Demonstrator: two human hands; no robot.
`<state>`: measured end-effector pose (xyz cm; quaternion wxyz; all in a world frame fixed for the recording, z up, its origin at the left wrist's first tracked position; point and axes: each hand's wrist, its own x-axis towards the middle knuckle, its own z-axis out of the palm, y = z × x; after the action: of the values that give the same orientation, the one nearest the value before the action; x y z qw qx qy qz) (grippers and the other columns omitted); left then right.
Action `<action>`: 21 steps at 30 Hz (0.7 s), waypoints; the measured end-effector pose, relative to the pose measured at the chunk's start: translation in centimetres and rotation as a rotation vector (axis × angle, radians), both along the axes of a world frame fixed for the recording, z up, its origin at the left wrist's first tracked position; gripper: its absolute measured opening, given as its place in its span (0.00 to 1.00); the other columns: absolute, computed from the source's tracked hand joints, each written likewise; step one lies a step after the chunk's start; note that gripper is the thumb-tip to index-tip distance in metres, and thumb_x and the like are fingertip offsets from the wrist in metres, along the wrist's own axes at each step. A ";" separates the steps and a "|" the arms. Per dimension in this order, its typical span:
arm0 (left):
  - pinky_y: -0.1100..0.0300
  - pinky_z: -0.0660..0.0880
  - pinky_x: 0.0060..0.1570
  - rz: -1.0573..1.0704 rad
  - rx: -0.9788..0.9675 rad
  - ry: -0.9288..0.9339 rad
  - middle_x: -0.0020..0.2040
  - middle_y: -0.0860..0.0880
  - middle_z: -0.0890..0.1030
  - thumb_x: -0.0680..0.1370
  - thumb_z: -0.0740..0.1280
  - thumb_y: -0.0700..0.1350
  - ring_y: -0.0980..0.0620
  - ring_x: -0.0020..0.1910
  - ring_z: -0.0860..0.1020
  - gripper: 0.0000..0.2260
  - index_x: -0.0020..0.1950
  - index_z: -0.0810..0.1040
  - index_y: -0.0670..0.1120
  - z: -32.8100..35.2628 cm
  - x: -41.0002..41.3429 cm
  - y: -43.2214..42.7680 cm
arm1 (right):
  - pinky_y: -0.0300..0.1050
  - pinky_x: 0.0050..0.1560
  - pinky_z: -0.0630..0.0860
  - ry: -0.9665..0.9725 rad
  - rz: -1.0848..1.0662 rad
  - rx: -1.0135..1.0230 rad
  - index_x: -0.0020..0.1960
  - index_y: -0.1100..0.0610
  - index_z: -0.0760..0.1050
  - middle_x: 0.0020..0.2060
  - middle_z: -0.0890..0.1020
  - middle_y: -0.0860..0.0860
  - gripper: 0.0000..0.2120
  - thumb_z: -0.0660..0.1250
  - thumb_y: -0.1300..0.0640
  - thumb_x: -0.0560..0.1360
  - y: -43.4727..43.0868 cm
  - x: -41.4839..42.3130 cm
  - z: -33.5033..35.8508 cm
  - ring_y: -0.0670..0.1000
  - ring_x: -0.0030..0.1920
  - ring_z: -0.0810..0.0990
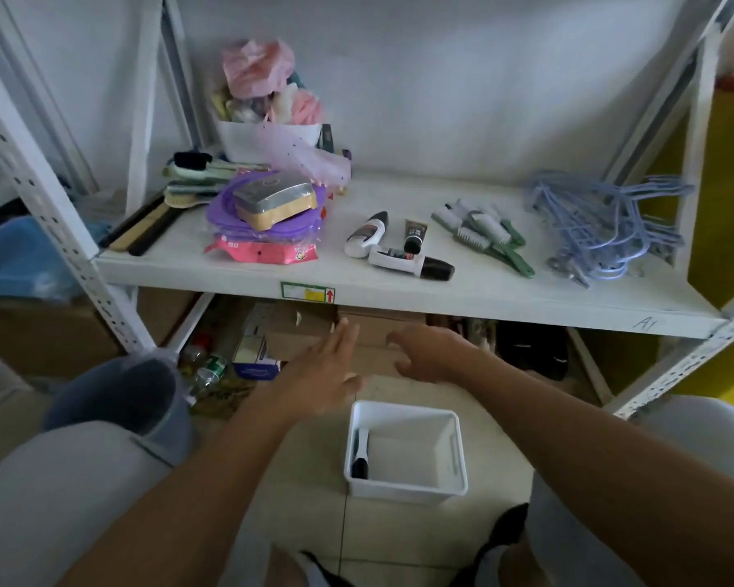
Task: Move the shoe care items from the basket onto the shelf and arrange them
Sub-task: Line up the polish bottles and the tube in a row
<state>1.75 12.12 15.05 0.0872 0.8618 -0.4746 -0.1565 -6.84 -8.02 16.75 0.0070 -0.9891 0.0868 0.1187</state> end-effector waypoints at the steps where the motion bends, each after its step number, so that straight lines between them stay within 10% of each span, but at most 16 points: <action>1: 0.46 0.52 0.78 -0.008 0.024 0.009 0.81 0.48 0.34 0.82 0.55 0.64 0.47 0.82 0.45 0.39 0.82 0.35 0.49 -0.5 0.1 -0.3 | 0.55 0.61 0.73 0.020 0.003 0.014 0.74 0.49 0.66 0.68 0.75 0.50 0.25 0.64 0.49 0.79 0.2 0.2 -1.4 0.54 0.67 0.75; 17: 0.42 0.47 0.77 0.080 0.317 0.004 0.81 0.46 0.33 0.82 0.58 0.61 0.45 0.80 0.36 0.41 0.81 0.32 0.47 -7.2 3.5 -4.9 | 0.50 0.49 0.79 0.227 0.425 -0.029 0.73 0.53 0.68 0.70 0.72 0.54 0.22 0.63 0.59 0.80 0.2 2.7 -29.5 0.56 0.64 0.75; 21: 0.42 0.51 0.77 0.166 0.366 0.026 0.81 0.45 0.32 0.83 0.57 0.59 0.45 0.81 0.36 0.40 0.81 0.33 0.46 -8.1 3.6 -5.3 | 0.47 0.41 0.77 0.258 0.567 -0.183 0.55 0.51 0.82 0.58 0.82 0.51 0.17 0.77 0.57 0.67 0.4 3.3 -32.6 0.54 0.58 0.80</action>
<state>5.33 6.81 6.95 -0.0522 0.8973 -0.3643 -0.2437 -3.55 -7.65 -15.85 -0.1262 -0.9473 -0.1816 0.2318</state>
